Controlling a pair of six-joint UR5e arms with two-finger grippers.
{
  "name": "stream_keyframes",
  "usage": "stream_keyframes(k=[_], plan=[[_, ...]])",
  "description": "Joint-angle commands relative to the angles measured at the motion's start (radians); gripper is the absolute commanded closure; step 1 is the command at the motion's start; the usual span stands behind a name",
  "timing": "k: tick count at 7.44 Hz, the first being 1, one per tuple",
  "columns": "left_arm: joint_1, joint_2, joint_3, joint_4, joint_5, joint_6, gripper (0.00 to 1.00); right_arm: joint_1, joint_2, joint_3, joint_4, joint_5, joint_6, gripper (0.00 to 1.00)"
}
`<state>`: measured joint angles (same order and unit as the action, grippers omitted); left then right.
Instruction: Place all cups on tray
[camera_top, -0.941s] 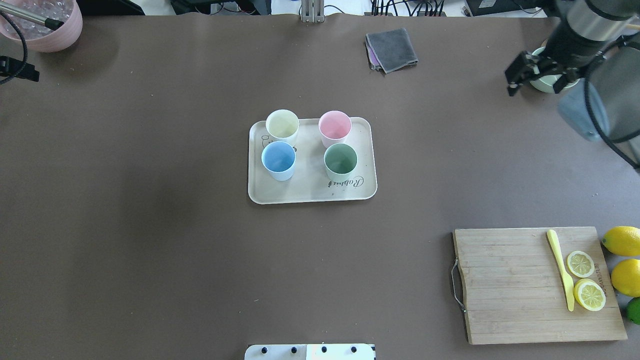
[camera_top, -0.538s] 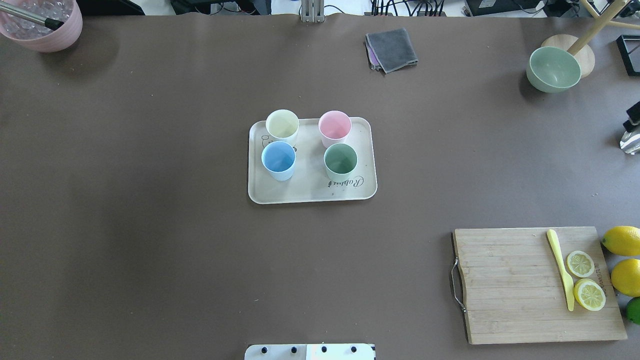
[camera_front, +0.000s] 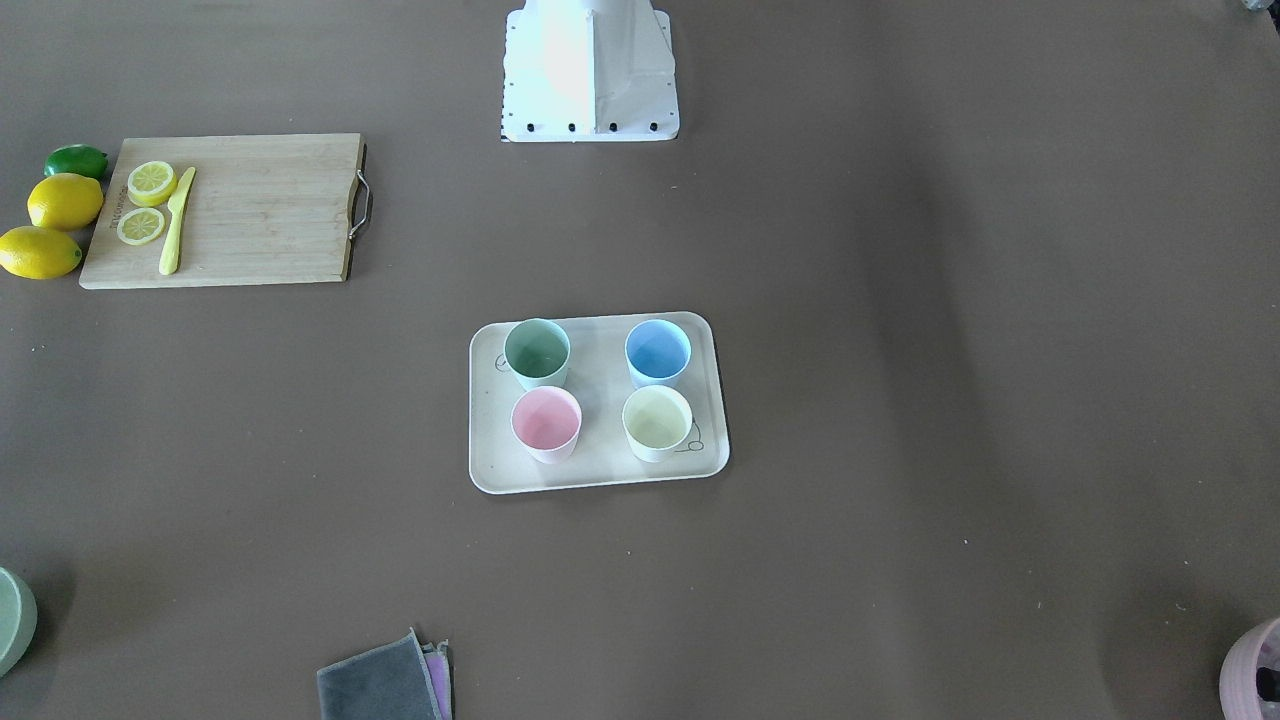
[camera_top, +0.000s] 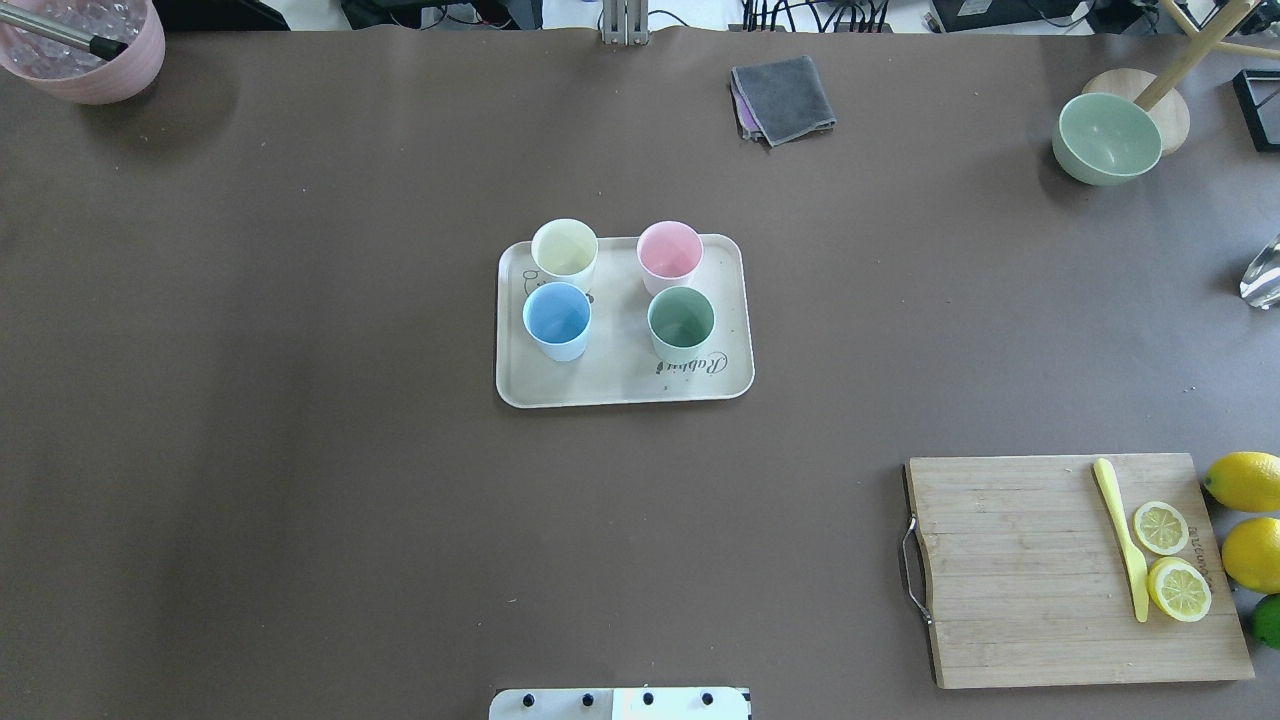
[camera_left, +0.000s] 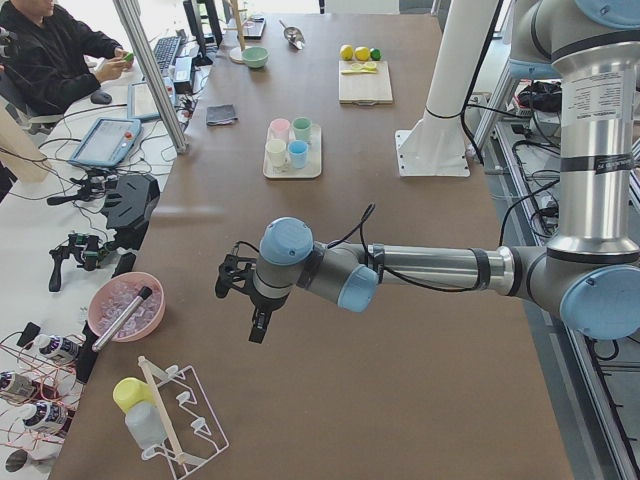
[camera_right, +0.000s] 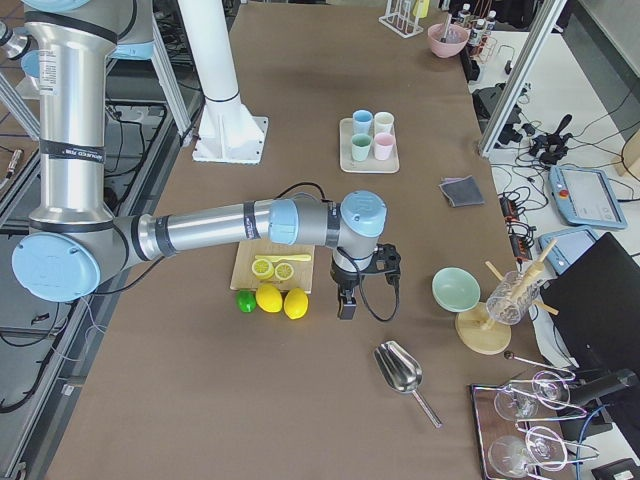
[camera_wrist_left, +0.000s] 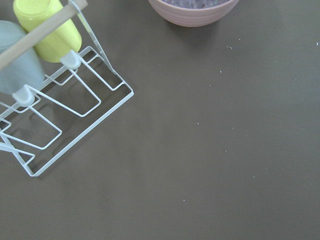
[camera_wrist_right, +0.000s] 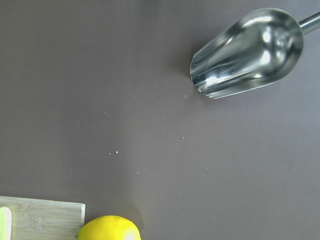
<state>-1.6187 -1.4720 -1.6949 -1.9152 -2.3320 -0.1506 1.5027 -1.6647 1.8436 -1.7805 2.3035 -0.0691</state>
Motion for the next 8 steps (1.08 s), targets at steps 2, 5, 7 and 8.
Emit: stream_keyframes(k=[2,5,7,8], plan=[[-0.018,0.009,-0.104,0.168,0.0,0.008,0.02,0.046,-0.017,0.002,0.009,0.011,-0.006,0.0],[0.003,0.012,-0.1,0.165,0.0,0.002,0.02,0.056,-0.03,0.002,0.001,0.028,0.003,0.0],[0.017,0.012,-0.082,0.16,-0.003,-0.006,0.02,0.057,-0.021,0.0,0.003,0.03,0.008,0.0],[0.022,0.012,-0.078,0.16,-0.003,-0.004,0.02,0.057,-0.018,0.003,0.001,0.033,0.008,0.0]])
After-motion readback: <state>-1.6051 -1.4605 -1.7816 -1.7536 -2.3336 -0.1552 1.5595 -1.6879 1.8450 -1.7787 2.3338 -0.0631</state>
